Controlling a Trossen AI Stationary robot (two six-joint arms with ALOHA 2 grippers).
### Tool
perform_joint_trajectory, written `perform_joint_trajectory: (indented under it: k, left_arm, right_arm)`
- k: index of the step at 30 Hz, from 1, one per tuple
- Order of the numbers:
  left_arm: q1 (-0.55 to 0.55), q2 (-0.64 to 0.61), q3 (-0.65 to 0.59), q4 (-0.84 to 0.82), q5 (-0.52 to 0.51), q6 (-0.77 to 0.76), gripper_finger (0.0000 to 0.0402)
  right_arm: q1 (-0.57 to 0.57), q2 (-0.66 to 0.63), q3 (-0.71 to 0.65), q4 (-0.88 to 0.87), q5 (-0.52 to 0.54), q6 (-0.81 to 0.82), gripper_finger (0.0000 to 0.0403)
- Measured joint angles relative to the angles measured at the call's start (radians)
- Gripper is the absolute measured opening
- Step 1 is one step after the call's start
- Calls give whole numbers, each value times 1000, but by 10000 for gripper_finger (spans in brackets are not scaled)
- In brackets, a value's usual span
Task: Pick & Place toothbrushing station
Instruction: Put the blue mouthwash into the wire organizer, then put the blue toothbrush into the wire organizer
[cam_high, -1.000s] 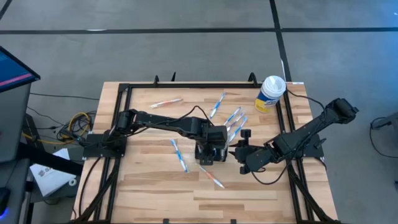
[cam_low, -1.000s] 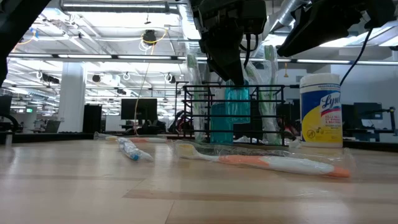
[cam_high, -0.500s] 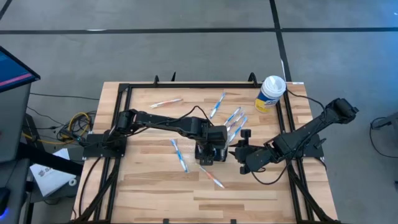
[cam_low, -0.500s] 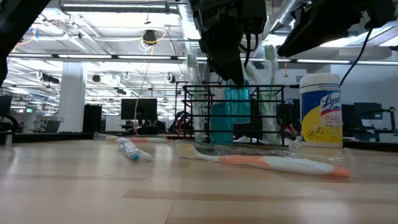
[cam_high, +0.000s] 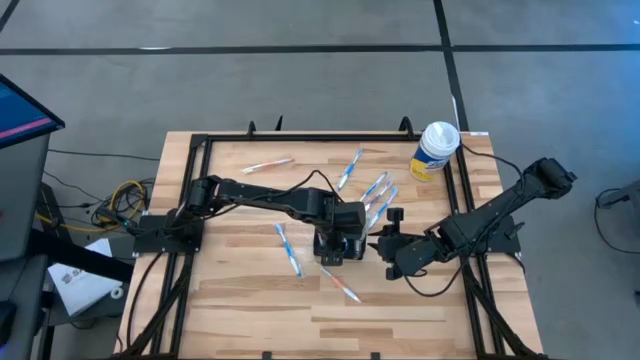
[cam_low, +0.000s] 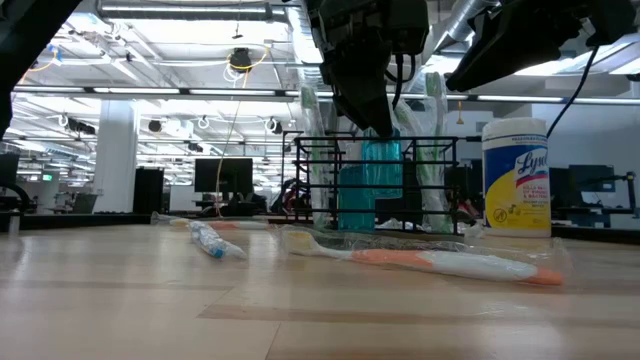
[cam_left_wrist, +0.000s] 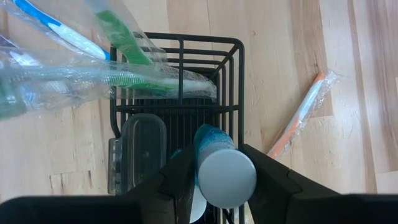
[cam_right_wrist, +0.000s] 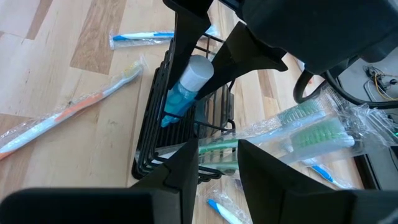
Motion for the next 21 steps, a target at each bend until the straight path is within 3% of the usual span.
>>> perform_joint_trajectory:
  k: [13, 21]
  left_arm:
    - [0, 0, 0, 0, -14, 0, 157]
    - [0, 0, 0, 1, -15, 0, 159]
  right_arm:
    - [0, 0, 0, 0, 0, 0, 103]
    - [0, 0, 0, 0, 0, 0, 103]
